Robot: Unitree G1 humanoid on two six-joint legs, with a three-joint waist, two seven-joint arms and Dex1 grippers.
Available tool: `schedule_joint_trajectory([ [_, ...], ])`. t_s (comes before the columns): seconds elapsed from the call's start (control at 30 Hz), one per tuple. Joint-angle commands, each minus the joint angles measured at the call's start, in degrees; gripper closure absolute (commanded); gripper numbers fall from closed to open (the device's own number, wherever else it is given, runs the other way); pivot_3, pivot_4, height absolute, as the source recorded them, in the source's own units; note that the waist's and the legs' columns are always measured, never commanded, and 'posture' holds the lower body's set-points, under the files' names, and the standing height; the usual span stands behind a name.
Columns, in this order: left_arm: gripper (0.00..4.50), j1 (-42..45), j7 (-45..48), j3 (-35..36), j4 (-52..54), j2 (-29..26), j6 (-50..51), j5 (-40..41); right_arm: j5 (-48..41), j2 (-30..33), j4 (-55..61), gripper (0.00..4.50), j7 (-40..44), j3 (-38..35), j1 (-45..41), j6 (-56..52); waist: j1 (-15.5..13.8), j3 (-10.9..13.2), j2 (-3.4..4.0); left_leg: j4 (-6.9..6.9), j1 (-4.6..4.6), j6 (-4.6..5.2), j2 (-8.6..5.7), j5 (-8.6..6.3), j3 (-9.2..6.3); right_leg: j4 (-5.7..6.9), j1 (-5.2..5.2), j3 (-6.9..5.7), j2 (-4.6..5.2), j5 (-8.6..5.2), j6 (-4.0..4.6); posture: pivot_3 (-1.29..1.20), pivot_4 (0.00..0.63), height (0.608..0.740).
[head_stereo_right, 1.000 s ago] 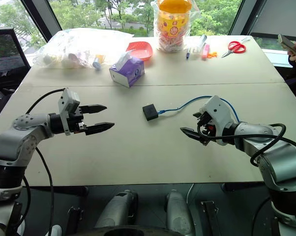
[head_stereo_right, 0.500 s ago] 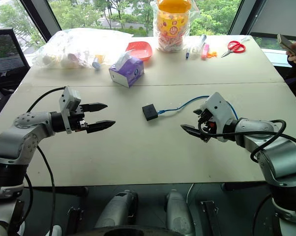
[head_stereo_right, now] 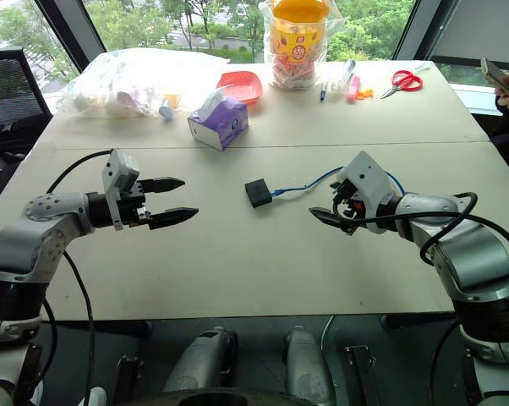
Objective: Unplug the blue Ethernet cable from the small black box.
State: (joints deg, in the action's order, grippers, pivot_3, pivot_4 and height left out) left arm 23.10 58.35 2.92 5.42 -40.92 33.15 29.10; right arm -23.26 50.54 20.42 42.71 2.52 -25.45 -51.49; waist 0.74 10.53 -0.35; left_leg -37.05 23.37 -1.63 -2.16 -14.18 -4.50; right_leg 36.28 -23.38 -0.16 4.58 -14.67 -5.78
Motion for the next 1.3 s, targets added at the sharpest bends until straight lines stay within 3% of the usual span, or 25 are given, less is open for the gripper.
schedule_joint_trajectory([
  [0.03,0.06,1.63,-0.11,0.2,0.13,0.08,-1.24,-0.53,2.47,0.96,-4.43,0.7,5.26,5.52,-6.6,1.85,0.12,0.0,0.0,0.0,0.0,0.0,0.01,0.0,0.02,0.0,-0.02,0.01,-0.01,0.0,0.0,0.0,0.15,0.74],
  [0.17,0.06,1.89,0.21,-0.25,-0.24,0.29,-2.03,-1.27,6.87,0.92,-14.28,0.7,15.94,15.35,-17.68,4.84,0.1,0.01,0.01,0.03,0.01,0.0,0.02,0.0,0.02,0.01,-0.05,0.0,-0.04,0.03,-0.04,0.0,0.15,0.74],
  [0.33,0.06,1.22,-0.45,0.03,0.34,0.68,-2.78,-1.64,14.61,-4.62,-30.0,0.7,25.23,26.66,-29.98,10.63,0.3,0.01,0.01,0.04,0.03,0.01,0.0,0.0,0.06,0.01,-0.1,0.01,-0.04,0.04,-0.07,0.0,0.15,0.74],
  [0.5,0.06,-0.82,-1.37,0.77,2.76,0.58,-2.42,-1.22,20.9,-12.45,-45.02,0.7,26.55,29.29,-35.7,20.01,0.22,0.02,0.01,0.07,0.05,0.0,-0.02,0.0,0.05,0.03,-0.14,0.01,-0.04,0.1,-0.17,0.0,0.15,0.74],
  [0.63,0.06,-3.48,-3.24,2.26,5.72,0.37,-1.71,-0.67,26.73,-20.7,-63.58,0.7,24.53,30.43,-42.39,31.38,0.33,0.03,0.04,0.06,0.07,-0.02,-0.05,0.0,0.07,0.05,-0.18,0.03,-0.02,0.13,-0.2,0.0,0.15,0.74],
  [0.87,0.06,-5.57,-4.93,3.13,8.23,0.25,-1.24,-0.27,32.43,-27.12,-79.32,0.7,24.36,29.57,-46.82,41.0,0.23,0.03,0.04,0.13,0.06,-0.05,-0.08,0.01,0.02,0.12,-0.23,0.03,-0.02,0.14,-0.19,0.0,0.15,0.74],
  [0.97,0.0,-5.82,-5.53,3.29,8.58,0.25,-1.27,-0.24,34.14,-28.53,-82.87,1.64,25.18,28.98,-47.6,42.17,0.42,0.04,0.05,0.13,0.05,-0.06,-0.09,0.01,0.02,0.17,-0.24,0.05,-0.03,0.14,-0.19,0.0,0.15,0.74],
  [1.13,0.0,-5.9,-5.98,3.34,8.88,0.07,-1.27,-0.16,36.56,-28.88,-84.41,4.14,27.47,28.79,-46.92,44.24,0.46,0.04,0.06,0.1,-0.05,-0.14,-0.09,0.06,0.02,0.44,-0.25,0.06,-0.03,0.14,-0.18,0.0,0.15,0.74],
  [1.17,0.0,-5.87,-6.02,3.31,8.86,0.03,-1.29,-0.18,36.66,-28.88,-84.23,4.46,27.69,28.47,-46.82,44.22,0.41,0.04,0.06,0.06,-0.06,-0.17,-0.1,0.07,0.02,0.53,-0.26,0.06,-0.03,0.14,-0.18,0.0,0.15,0.74],
  [1.3,0.0,-4.65,-5.99,3.12,8.18,0.15,-0.03,0.75,37.58,-27.76,-80.95,4.46,23.9,26.41,-45.96,45.87,0.36,0.04,0.06,0.03,-0.08,-0.31,-0.12,0.16,-0.05,0.77,-0.31,0.07,-0.05,0.13,-0.16,0.0,0.15,0.74],
])
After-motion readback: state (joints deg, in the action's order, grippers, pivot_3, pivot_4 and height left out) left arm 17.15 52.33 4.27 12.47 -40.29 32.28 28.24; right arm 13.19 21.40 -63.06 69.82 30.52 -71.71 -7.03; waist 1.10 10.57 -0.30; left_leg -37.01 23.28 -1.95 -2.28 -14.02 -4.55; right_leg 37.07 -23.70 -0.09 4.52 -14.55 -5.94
